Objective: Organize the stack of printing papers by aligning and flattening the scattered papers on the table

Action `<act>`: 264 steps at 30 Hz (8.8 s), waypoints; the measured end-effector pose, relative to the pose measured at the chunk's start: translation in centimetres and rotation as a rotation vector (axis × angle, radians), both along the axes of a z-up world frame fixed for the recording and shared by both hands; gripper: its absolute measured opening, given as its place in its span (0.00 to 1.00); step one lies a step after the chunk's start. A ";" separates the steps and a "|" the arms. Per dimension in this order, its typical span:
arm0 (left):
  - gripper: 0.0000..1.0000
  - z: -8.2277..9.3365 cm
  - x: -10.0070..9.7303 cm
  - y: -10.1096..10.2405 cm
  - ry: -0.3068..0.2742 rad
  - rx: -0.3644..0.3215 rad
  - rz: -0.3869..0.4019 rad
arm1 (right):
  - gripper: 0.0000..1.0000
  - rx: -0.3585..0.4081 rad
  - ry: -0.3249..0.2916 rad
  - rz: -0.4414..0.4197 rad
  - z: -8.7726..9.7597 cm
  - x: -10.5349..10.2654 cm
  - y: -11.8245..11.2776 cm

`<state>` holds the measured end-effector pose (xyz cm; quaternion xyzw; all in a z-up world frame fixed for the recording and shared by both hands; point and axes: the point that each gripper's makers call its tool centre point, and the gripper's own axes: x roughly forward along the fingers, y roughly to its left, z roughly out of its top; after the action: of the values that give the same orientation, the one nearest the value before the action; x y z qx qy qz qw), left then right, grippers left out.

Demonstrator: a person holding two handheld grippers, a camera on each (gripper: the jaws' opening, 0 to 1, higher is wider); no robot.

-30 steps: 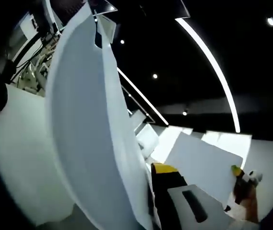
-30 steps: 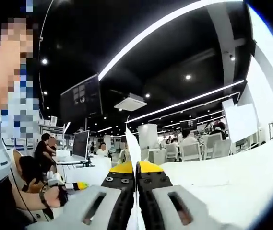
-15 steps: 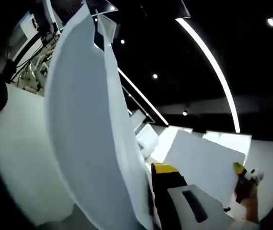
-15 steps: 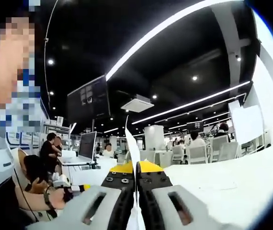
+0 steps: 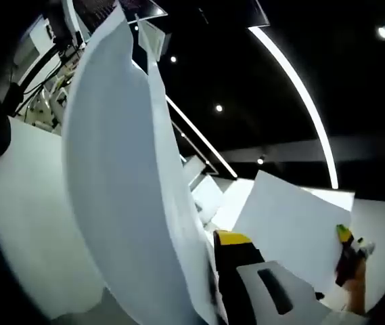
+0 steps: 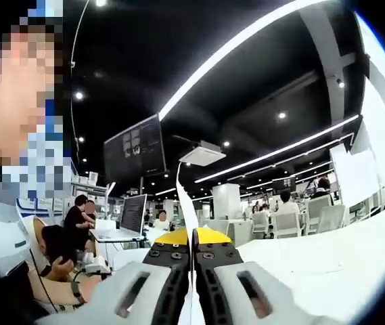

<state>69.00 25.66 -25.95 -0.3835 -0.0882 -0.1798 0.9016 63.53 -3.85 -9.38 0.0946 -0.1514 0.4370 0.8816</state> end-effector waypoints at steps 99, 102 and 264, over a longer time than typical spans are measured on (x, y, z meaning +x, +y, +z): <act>0.17 -0.1 0.3 0.2 -0.006 0.008 0.002 | 0.00 0.719 0.532 0.288 -9.6 8.6 -0.6; 0.17 -0.1 0.3 0.2 -0.007 0.010 0.000 | 0.00 0.733 0.537 0.300 -9.5 8.5 -0.7; 0.07 0.2 -0.1 -1.9 -0.058 0.252 0.023 | 0.03 0.544 0.531 0.189 -11.7 8.9 9.3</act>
<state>68.90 23.73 -25.73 -0.2607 -0.0952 -0.1901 0.9417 72.45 5.45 -21.05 0.4481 -0.0192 0.4204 0.7887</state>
